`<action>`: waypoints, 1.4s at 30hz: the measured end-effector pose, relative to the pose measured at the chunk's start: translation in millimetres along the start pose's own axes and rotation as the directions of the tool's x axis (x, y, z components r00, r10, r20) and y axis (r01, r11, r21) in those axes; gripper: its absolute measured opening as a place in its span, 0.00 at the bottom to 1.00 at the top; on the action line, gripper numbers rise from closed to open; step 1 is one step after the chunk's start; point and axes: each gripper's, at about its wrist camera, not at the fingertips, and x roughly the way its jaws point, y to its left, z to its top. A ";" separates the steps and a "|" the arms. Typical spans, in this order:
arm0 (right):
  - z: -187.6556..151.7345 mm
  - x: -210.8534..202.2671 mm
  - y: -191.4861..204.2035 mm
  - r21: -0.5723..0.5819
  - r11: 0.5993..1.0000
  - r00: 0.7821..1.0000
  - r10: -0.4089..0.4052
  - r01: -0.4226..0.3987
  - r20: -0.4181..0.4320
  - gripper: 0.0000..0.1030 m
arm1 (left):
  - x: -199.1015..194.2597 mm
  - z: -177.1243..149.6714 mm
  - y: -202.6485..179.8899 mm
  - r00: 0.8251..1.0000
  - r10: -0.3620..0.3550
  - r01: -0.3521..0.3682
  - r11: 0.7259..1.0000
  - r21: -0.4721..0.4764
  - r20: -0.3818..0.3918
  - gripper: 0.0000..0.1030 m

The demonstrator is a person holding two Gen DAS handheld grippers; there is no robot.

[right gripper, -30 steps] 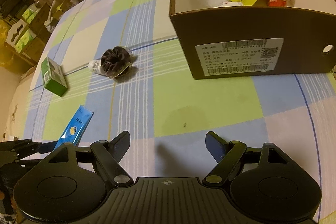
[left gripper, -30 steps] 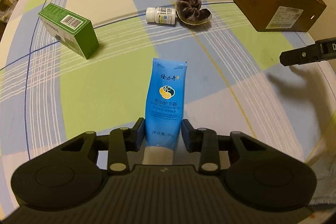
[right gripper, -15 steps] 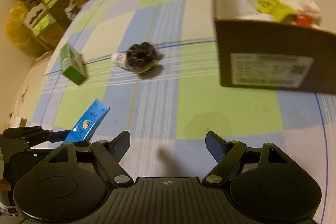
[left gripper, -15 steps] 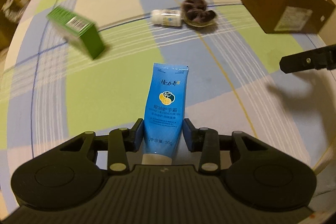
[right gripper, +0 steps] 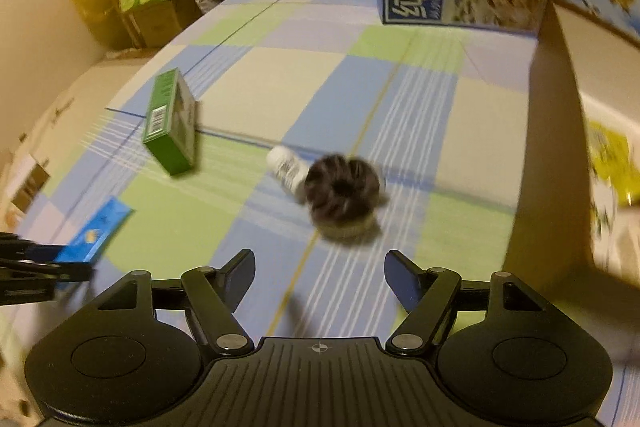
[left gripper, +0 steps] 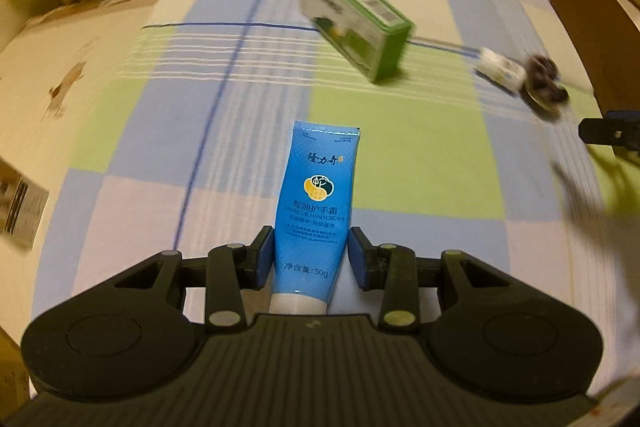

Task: Organize objects
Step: 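Grasp the brown scrunchie with the right tool while the left tool holds the tube, then lift the tube and scrunchie and carry them toward the cardboard box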

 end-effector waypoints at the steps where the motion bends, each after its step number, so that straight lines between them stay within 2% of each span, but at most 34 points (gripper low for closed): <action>1: 3.9 5.7 -0.1 -0.016 1.000 1.000 -0.007 0.007 -0.001 0.67 | 0.9 1.4 2.2 1.000 0.005 -0.005 1.000 -0.016 0.001 0.33; 11: 26.6 55.9 -4.0 -0.142 0.988 0.997 -0.067 0.062 -0.032 0.65 | 7.2 10.4 3.0 1.000 0.022 -0.022 0.998 -0.051 0.002 0.33; 13: 27.4 60.9 -6.1 -0.153 0.987 0.998 -0.060 0.054 -0.037 0.50 | 8.2 11.8 2.1 1.000 0.026 -0.025 0.999 -0.048 0.000 0.33; 15: 26.9 64.9 -7.2 -0.171 0.983 0.996 -0.072 0.062 -0.050 0.41 | 8.4 11.9 1.1 1.000 0.029 -0.029 0.999 -0.045 -0.001 0.33; 22: 22.0 56.6 -7.1 -0.159 0.986 0.997 -0.054 0.045 -0.051 0.28 | 8.6 13.2 -1.8 0.999 0.041 -0.041 0.999 -0.026 -0.012 0.34; 29: 10.1 39.9 -0.8 -0.115 0.993 0.997 -0.003 -0.006 -0.073 0.25 | 7.7 11.5 -3.4 0.999 0.039 -0.039 0.999 -0.010 -0.016 0.33; 37: -28.3 8.2 2.3 -0.008 0.996 0.991 0.091 -0.093 -0.099 0.24 | -4.2 -9.2 -6.7 0.999 0.005 -0.003 0.999 0.044 -0.036 0.31; 42: -49.8 -9.1 -0.4 0.050 0.993 0.988 0.109 -0.104 -0.107 0.24 | -6.4 -13.1 -8.2 0.999 0.005 -0.002 0.998 0.056 -0.042 0.32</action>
